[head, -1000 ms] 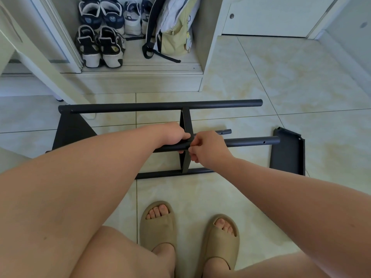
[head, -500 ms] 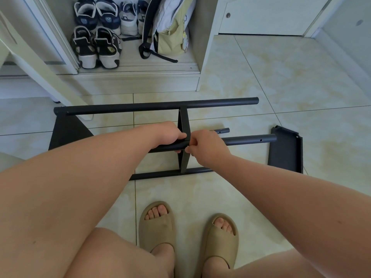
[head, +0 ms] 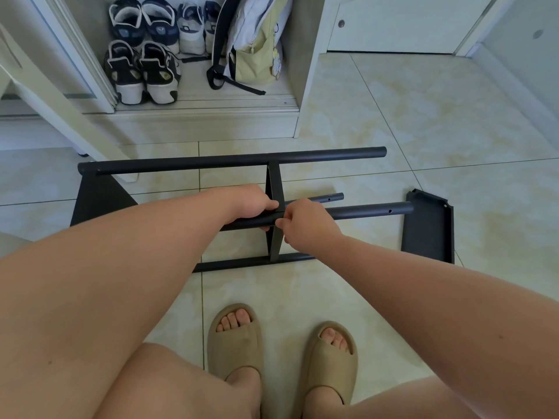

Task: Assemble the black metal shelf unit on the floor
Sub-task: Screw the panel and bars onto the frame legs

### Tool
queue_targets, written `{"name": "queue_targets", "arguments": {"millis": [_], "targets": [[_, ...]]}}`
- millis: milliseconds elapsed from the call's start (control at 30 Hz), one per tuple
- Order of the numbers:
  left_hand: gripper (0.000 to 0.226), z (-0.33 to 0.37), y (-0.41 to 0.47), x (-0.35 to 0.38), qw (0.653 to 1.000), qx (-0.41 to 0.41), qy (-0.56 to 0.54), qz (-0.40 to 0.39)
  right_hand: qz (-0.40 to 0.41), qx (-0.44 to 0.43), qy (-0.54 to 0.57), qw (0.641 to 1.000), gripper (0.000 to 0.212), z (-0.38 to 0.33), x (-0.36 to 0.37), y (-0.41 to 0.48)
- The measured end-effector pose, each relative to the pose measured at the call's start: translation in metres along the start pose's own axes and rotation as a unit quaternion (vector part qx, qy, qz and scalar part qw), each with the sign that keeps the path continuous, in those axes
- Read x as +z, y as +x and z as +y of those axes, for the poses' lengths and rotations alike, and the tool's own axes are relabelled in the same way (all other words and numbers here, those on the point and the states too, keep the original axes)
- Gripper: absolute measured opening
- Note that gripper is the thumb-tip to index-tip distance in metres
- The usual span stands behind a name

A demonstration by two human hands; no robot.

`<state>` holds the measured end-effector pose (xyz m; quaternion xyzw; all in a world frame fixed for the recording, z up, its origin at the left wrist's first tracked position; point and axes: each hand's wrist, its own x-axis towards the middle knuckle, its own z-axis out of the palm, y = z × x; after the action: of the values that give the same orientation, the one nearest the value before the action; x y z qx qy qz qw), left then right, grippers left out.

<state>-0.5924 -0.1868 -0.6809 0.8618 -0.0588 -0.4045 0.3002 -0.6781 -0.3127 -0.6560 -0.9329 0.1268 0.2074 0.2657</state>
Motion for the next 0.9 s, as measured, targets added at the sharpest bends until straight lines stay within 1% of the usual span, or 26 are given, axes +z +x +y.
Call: {"name": "queue_targets", "arguments": {"millis": [67,200,267,400,533,600,700,800,900], "targets": [[0.041,0.000,0.000,0.000,1.000,0.001,0.002,0.002,0.004,0.000,-0.021,1.000,0.021,-0.001,0.002,0.000],[0.042,0.000,-0.001,0.000,1.000,0.001,0.008,0.006,-0.020,0.021,0.040,0.999,0.030,0.000,0.003,0.001],[0.042,0.000,-0.001,-0.001,1.000,0.000,0.007,0.005,-0.020,0.019,0.037,0.999,0.030,0.001,0.004,0.001],[0.039,-0.001,-0.004,-0.003,1.000,-0.006,-0.009,-0.004,0.022,-0.016,-0.095,0.995,0.020,0.001,0.009,0.002],[0.039,0.000,-0.005,-0.004,1.000,-0.010,-0.012,-0.010,0.060,-0.061,-0.188,0.978,0.017,0.001,0.010,0.002],[0.038,0.000,-0.006,-0.004,1.000,-0.008,-0.008,-0.008,0.070,-0.071,-0.213,0.972,0.016,0.001,0.011,0.001],[0.038,-0.002,-0.006,-0.004,1.000,-0.007,-0.009,-0.005,0.067,-0.063,-0.200,0.975,0.016,0.001,0.012,0.001],[0.038,-0.002,-0.006,-0.004,1.000,-0.008,-0.009,-0.005,0.039,-0.016,-0.112,0.993,0.016,0.002,0.014,0.005],[0.038,-0.002,-0.006,-0.004,1.000,-0.014,-0.009,-0.011,0.023,0.022,-0.047,0.998,0.019,0.003,0.015,0.009]]}}
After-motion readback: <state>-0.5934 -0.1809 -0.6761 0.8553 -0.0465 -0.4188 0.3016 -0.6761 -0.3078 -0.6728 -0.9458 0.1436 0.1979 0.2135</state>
